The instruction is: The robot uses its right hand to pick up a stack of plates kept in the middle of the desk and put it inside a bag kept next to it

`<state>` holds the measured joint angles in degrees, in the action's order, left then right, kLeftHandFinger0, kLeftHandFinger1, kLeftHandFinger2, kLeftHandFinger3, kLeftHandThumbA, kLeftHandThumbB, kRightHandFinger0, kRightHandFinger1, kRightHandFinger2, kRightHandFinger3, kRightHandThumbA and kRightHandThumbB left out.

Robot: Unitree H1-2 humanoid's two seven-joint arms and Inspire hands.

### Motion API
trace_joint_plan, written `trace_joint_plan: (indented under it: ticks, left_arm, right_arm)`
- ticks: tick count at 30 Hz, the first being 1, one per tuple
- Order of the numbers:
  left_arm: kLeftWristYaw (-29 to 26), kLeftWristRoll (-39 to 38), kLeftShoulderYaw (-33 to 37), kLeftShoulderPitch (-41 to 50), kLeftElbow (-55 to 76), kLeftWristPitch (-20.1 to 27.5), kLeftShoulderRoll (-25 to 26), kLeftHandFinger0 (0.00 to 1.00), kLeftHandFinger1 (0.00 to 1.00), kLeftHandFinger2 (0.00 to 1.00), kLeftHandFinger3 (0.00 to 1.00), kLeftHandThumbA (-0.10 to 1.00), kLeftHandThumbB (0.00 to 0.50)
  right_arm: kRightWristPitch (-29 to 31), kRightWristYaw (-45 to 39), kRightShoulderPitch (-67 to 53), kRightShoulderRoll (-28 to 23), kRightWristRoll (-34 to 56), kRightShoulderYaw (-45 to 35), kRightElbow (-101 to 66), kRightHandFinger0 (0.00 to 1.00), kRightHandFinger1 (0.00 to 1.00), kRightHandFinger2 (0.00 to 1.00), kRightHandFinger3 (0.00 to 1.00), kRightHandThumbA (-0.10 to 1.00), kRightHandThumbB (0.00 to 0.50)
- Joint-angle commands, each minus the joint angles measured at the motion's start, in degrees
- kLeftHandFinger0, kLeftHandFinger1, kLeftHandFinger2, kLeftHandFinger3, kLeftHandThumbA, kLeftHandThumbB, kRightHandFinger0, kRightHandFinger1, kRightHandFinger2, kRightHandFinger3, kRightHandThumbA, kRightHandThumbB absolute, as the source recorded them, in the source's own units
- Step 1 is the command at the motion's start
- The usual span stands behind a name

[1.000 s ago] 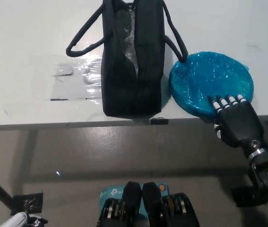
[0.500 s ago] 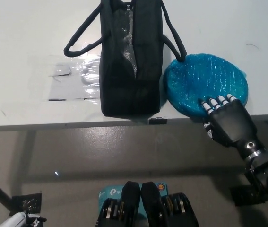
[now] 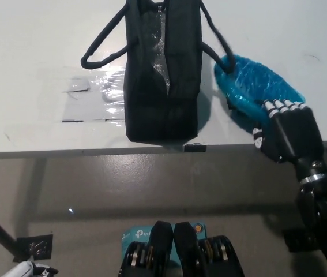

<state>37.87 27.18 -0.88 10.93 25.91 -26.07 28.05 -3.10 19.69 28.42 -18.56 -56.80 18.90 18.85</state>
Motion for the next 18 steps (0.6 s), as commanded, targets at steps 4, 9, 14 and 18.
trace_joint_plan:
  ticks: [4,9,14,18]
  left_arm:
    - [-1.4,-0.9,-0.5,0.8,2.0,-0.9,1.8,0.72,0.73,0.81,0.90,0.21,0.000]
    - [-1.3,-0.7,-0.7,0.8,2.2,-0.9,1.4,0.73,0.74,0.81,0.91,0.15,0.000]
    - [-1.3,-0.6,-0.7,0.8,2.0,-0.9,1.5,0.74,0.73,0.81,0.92,0.20,0.000]
    - [-1.7,-1.2,-1.0,0.9,2.2,-0.9,1.1,0.71,0.72,0.80,0.88,0.15,0.000]
  right_arm:
    - [-17.0,-16.0,0.7,6.6,44.7,-30.0,-16.7,0.00,0.00,0.00,0.00,-0.10,0.178]
    - [-18.2,-17.1,2.6,8.5,53.6,-36.2,-19.8,0.00,0.00,0.00,0.01,-0.10,0.126]
    - [-19.7,-15.9,4.8,10.2,57.8,-41.0,-21.0,0.00,0.00,0.07,0.14,-0.10,0.070]
    - [-19.3,-15.2,6.6,10.0,58.5,-43.2,-20.7,0.00,0.00,0.03,0.09,-0.10,0.053]
